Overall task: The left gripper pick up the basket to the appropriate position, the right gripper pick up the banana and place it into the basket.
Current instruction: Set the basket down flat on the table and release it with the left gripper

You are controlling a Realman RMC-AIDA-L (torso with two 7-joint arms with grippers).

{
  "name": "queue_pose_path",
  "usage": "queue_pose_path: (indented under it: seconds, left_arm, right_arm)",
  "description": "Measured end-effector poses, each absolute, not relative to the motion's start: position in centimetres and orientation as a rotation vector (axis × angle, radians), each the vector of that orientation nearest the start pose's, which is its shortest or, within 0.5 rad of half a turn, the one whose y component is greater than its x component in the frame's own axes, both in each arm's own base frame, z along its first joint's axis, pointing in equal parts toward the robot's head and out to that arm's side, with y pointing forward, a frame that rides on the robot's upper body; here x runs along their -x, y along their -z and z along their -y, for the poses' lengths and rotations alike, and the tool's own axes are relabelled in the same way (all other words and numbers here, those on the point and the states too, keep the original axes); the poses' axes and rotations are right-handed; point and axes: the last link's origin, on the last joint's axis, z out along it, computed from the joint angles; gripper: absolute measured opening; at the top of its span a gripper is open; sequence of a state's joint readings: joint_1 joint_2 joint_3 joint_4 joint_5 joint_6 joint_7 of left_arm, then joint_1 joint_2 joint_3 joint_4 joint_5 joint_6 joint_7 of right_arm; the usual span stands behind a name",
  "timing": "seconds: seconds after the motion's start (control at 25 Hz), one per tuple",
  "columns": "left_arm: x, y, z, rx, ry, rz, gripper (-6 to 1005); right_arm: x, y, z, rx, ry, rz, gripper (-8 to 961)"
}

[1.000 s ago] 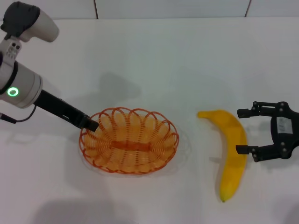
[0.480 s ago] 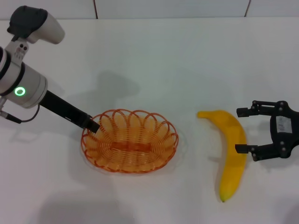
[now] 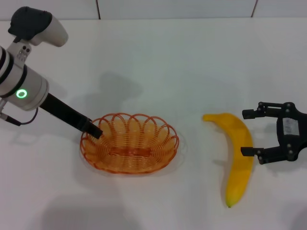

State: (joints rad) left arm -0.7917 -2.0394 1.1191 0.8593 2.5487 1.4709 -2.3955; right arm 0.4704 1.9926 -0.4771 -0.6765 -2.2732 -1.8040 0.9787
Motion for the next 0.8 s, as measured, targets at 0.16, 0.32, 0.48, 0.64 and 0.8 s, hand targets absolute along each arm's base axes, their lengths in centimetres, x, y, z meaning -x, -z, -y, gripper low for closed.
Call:
queue_pose_path:
  seconds: [0.16,0.32,0.48,0.64,0.8]
  left_arm:
    - [21.3,1.0,-38.7,2.645,-0.385,1.166,262]
    - [20.8,0.8,-38.9,2.657,-0.367,1.112,496]
    - [20.2,0.1,-38.9,2.663,-0.336,1.069,495]
    - [19.8,-1.5,-38.0,2.659,-0.3,1.047,493]
    - [18.8,-3.9,-35.8,2.67,-0.217,0.927,492]
  right_arm:
    - [-31.0,-4.4,-28.5,2.858,-0.506,-0.172,881]
    - [-31.1,-4.4,-28.4,2.857,-0.504,-0.174,881]
    - [-31.2,-4.5,-28.4,2.856,-0.502,-0.178,881]
    - [-31.2,-4.5,-28.3,2.854,-0.502,-0.18,881]
    - [-31.3,-4.5,-28.3,2.852,-0.504,-0.185,881]
